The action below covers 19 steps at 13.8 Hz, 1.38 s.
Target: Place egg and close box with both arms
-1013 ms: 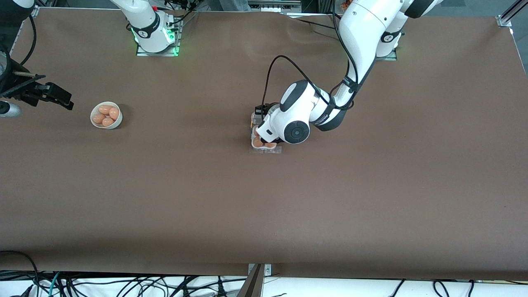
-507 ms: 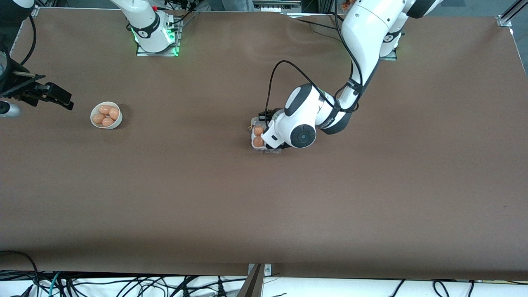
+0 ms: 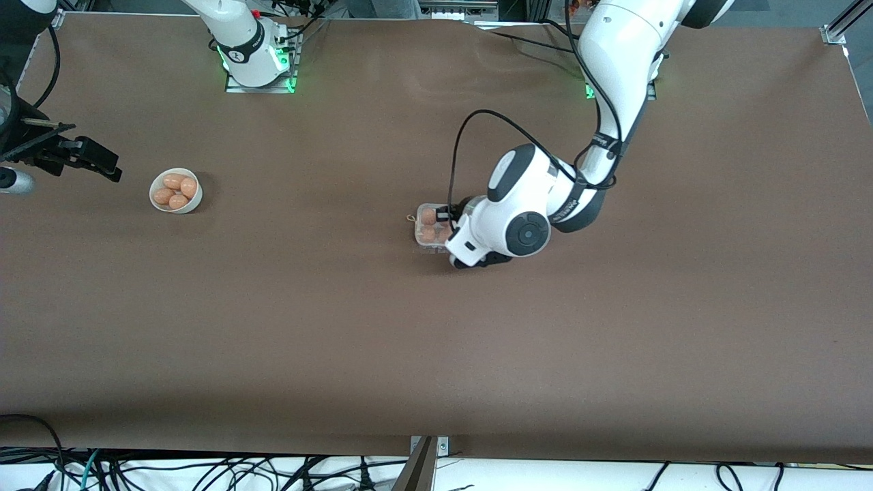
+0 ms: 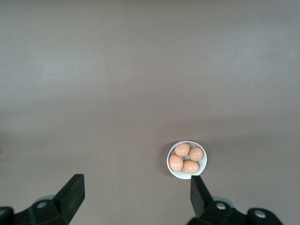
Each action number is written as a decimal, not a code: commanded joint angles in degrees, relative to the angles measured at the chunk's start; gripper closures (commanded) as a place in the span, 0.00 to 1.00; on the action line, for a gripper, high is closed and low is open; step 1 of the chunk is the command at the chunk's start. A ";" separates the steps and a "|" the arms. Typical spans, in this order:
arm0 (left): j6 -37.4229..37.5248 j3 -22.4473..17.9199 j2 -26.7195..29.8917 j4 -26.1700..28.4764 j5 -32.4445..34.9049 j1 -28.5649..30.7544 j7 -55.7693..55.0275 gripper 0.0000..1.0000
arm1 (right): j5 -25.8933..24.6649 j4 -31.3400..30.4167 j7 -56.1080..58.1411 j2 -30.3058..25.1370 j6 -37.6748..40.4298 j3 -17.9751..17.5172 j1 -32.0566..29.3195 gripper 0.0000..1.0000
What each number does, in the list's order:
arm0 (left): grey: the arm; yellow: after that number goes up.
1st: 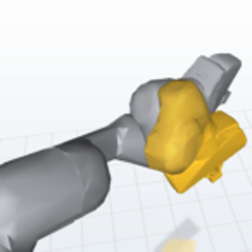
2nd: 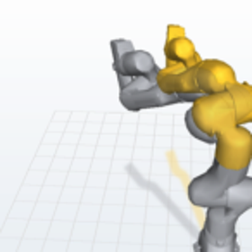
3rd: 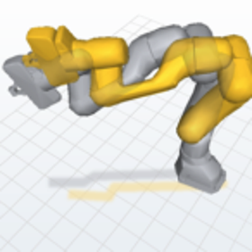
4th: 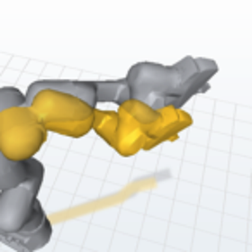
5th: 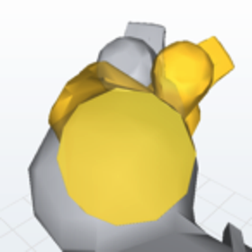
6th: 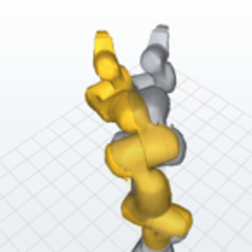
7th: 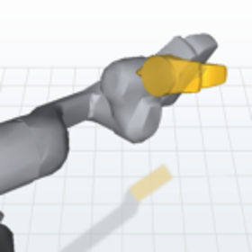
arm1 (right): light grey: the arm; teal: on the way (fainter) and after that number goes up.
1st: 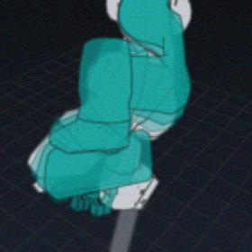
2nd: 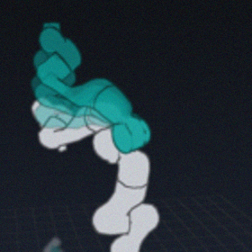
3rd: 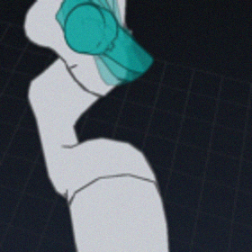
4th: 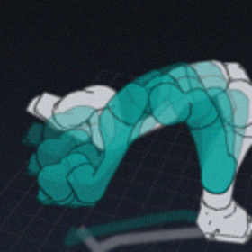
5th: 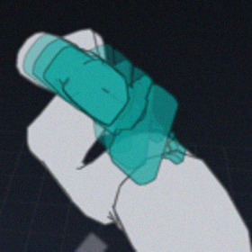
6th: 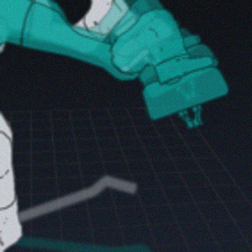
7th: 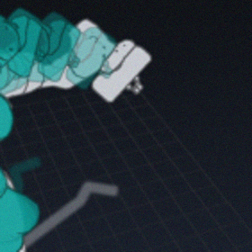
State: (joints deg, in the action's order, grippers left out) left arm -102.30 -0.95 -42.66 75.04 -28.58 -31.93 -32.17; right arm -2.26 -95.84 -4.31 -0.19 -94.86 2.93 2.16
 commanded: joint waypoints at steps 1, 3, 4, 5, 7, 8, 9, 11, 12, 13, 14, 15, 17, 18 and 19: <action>2.62 -5.28 5.45 -0.25 9.63 -0.06 -0.26 0.60 | -0.02 -0.40 0.35 -0.51 -0.06 -0.82 -0.93 0.00; 3.95 -5.82 7.40 -0.25 16.42 3.26 0.00 0.25 | -0.02 -0.40 0.35 -0.51 -0.06 -0.82 -0.93 0.00; 4.04 -5.91 8.72 -0.25 19.67 5.11 1.22 0.20 | -0.02 -0.40 0.35 -0.51 -0.06 -0.82 -0.93 0.00; 4.04 -5.82 10.12 -0.25 22.57 7.13 2.97 0.15 | -0.02 -0.40 0.35 -0.51 -0.06 -0.82 -0.93 0.00; 4.13 -5.91 11.80 -0.34 24.97 10.91 6.66 0.05 | -0.02 -0.40 0.35 -0.51 0.02 -0.82 -0.93 0.00; 4.13 -5.91 12.07 -0.34 24.97 12.67 8.59 0.04 | -0.02 -0.40 0.35 -0.51 0.03 -0.82 -0.93 0.00; 4.13 -5.82 12.16 -1.12 24.89 14.51 10.09 0.02 | -0.11 -0.40 0.35 -0.51 -0.06 -0.82 -0.93 0.00; 5.78 -5.91 12.16 -4.80 25.06 17.16 10.99 0.00 | -0.02 -0.40 0.35 -0.51 0.02 -0.82 -0.93 0.00; 7.62 -5.91 12.16 -5.78 24.97 18.30 11.51 0.00 | -0.02 -0.40 0.35 -0.51 -0.06 -0.82 -0.93 0.00; 8.77 -5.74 12.16 -6.31 24.89 19.61 12.73 0.00 | -0.02 -0.40 0.35 -0.51 -0.06 -0.82 -0.93 0.00; 9.57 -5.47 12.33 -6.92 24.71 20.93 13.44 0.00 | -0.02 -0.40 0.35 -0.51 -0.06 -0.82 -0.93 0.00; 10.36 -5.64 13.12 -8.15 24.71 21.64 13.54 0.00 | -0.02 -0.40 0.35 -0.51 -0.06 -0.82 -0.93 0.00; 10.46 -5.56 16.28 -8.78 24.27 23.92 13.62 0.00 | -0.02 -0.40 0.35 -0.51 -0.06 -0.82 -0.93 0.00; 10.54 -5.56 17.25 -8.51 24.01 24.54 14.32 0.00 | -0.02 -0.40 0.35 -0.51 0.02 -0.82 -0.93 0.00; 10.54 -5.65 19.43 -7.73 24.18 24.72 15.98 0.00 | -0.02 -0.40 0.35 -0.51 -0.06 -0.82 -0.93 0.00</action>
State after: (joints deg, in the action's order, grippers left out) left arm -93.01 -7.40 -27.00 66.38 -5.03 -8.50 -18.94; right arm -2.26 -95.87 -4.31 -0.19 -94.86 2.93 2.16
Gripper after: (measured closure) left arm 0.000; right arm 0.000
